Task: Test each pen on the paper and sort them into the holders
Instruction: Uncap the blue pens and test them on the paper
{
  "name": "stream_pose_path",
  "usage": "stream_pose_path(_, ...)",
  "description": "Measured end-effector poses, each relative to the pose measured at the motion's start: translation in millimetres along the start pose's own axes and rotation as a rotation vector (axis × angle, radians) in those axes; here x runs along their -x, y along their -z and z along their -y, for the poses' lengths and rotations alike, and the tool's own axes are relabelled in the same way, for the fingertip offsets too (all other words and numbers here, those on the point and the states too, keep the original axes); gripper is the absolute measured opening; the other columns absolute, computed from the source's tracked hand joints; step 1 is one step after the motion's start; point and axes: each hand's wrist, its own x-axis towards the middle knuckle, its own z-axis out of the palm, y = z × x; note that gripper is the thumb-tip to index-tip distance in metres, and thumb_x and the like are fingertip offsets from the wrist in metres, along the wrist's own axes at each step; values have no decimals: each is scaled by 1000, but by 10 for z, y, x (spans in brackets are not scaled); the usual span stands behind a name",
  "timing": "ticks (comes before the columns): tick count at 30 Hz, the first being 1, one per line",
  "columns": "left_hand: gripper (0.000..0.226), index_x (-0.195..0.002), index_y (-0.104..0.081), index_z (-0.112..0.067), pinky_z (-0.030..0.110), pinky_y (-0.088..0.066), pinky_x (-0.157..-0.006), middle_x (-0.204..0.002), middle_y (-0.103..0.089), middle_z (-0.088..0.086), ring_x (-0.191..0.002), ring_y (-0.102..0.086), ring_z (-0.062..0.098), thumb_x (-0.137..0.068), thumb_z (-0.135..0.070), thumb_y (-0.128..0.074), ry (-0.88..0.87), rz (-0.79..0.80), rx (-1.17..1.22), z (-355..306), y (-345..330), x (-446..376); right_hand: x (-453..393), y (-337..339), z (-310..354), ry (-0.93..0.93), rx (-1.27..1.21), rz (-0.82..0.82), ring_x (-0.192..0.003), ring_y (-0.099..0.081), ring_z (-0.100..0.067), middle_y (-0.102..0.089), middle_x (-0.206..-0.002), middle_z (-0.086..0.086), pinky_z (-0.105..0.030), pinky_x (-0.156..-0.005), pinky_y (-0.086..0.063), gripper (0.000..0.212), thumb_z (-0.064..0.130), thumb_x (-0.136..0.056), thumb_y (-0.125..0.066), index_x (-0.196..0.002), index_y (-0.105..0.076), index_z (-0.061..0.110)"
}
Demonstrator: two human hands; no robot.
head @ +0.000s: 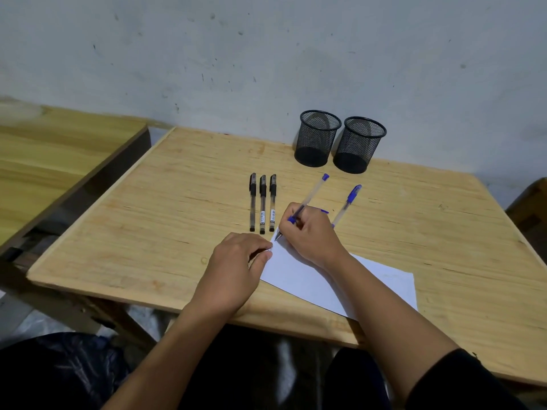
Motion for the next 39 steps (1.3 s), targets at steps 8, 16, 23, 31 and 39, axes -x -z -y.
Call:
stream_pose_path(8, 18, -102, -70, -20, -6, -26, -80, -102, -70, -6, -97, -49, 0, -85, -21, -62, -12, -3, -13, -3, 7, -2, 7, 2, -14, 15, -10, -12, -58, -45, -15, -52, -63, -11, -16, -52, -36, 14, 5, -82, -52, -73, -57, -4)
stream_pose_path(16, 19, -103, -70, -20, -4, -25, -77, -104, -70, -6, -101, -53, 6, -85, -22, -62, -19, -2, -34, -2, 7, -4, -5, -7, -5, 0, 5, -31, -60, -47, -15, -53, -64, -10, -19, -56, -39, 13, 6, -82, -53, -69, -55, 4)
stream_pose_path(23, 19, -103, -70, -19, 3, -27, -79, -103, -70, -5, -102, -54, 7, -86, -21, -62, -17, -7, -23, 5, 3, -1, -6, -21, 6, -11, -7, -58, -58, -44, -14, -49, -64, -12, -16, -52, -35, 13, 4, -83, -52, -70, -55, 1)
stream_pose_path(31, 19, -103, -70, -20, 1, -27, -78, -103, -70, -6, -102, -54, 7, -85, -21, -62, -9, -4, -13, 9, -10, -4, -5, -28, 14, -17, -29, -73, -57, -42, -16, -47, -61, -10, -16, -49, -33, 13, 3, -84, -52, -71, -54, 1)
stream_pose_path(39, 18, -101, -69, -20, 12, -31, -81, -102, -69, -7, -100, -54, 7, -85, -21, -62, -6, -9, -4, 6, -11, -5, -18, -12, 4, -57, -43, -139, -56, -42, -13, -47, -63, -10, -11, -48, -34, 13, 5, -85, -50, -75, -55, -1)
